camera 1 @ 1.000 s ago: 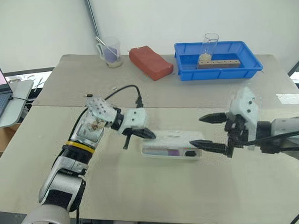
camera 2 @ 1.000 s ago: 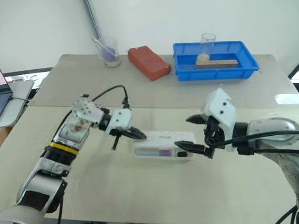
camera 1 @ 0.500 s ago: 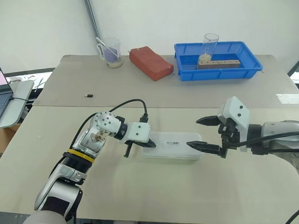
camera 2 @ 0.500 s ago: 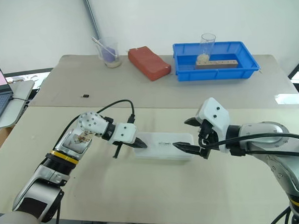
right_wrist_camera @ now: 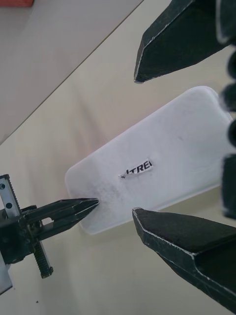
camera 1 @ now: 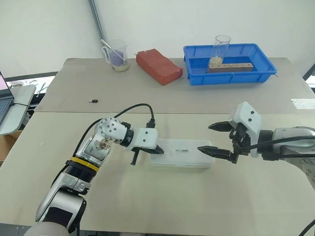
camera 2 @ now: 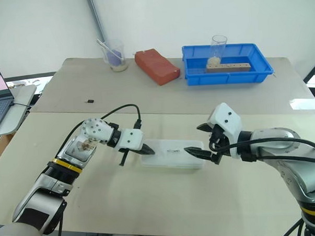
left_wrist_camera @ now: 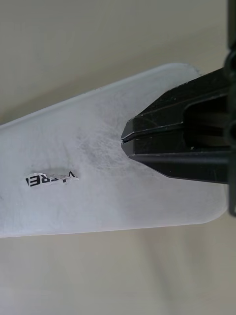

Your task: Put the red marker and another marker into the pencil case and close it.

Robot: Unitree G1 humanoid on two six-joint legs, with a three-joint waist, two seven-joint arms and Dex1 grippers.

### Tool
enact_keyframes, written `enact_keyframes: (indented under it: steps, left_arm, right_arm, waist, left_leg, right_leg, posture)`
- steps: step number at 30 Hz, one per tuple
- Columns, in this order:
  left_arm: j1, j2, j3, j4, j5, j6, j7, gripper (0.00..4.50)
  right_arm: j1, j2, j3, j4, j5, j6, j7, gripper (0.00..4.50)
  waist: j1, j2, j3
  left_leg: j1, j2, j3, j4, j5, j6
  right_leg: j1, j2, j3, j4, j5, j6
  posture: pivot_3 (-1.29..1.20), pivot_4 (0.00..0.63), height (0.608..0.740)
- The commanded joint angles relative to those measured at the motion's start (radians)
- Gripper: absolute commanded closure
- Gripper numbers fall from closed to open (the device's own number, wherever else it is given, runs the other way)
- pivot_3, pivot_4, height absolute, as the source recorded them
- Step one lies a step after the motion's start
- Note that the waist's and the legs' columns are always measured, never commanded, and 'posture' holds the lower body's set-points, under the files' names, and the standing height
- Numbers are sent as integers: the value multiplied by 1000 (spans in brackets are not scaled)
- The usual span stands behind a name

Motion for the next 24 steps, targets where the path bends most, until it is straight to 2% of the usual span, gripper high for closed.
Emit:
enact_keyframes:
  steps: [1,6,12,16,21,24]
  left_arm:
    - [12,-8,-10,-25,-6,6,6,4484]
    - [-7,-67,-50,16,22,9,23,4484]
    - [-27,-66,-102,70,70,-34,9,4484]
    - [-50,-75,-94,95,64,-56,21,4484]
    - [-86,-58,-6,56,-12,-8,34,4484]
    - [-101,-26,127,-44,-125,157,70,4484]
  right_arm:
    - [-22,1,-3,0,-12,-37,11,0]
    - [-25,-1,3,9,-19,-46,15,0]
    - [7,-8,-17,-17,-13,-31,13,0]
    - [12,-5,-19,-18,-12,-29,9,0]
    - [42,-18,-53,-20,-8,-36,20,0]
    - [86,-45,-121,1,-1,-50,60,0]
  waist:
    - [1,0,0]
    - [7,0,0]
    - [3,0,0]
    - [2,0,0]
    - [0,0,0]
    - [0,0,0]
  left_leg:
    - [0,0,0,0,0,0]
    - [0,0,0,1,0,0]
    - [0,0,0,0,0,0]
    - [0,0,0,0,0,0]
    - [0,0,0,0,0,0]
    - [-2,0,0,0,0,0]
  right_leg:
    - [0,0,0,0,0,0]
    - [0,0,0,0,0,0]
    - [0,0,0,0,0,0]
    - [1,0,0,0,0,0]
    - [0,0,0,0,0,0]
    - [-1,0,0,0,0,0]
  posture:
    - [0,150,740]
    - [0,150,740]
    - [0,150,740]
    - [0,150,740]
    - [0,150,740]
    - [0,150,740]
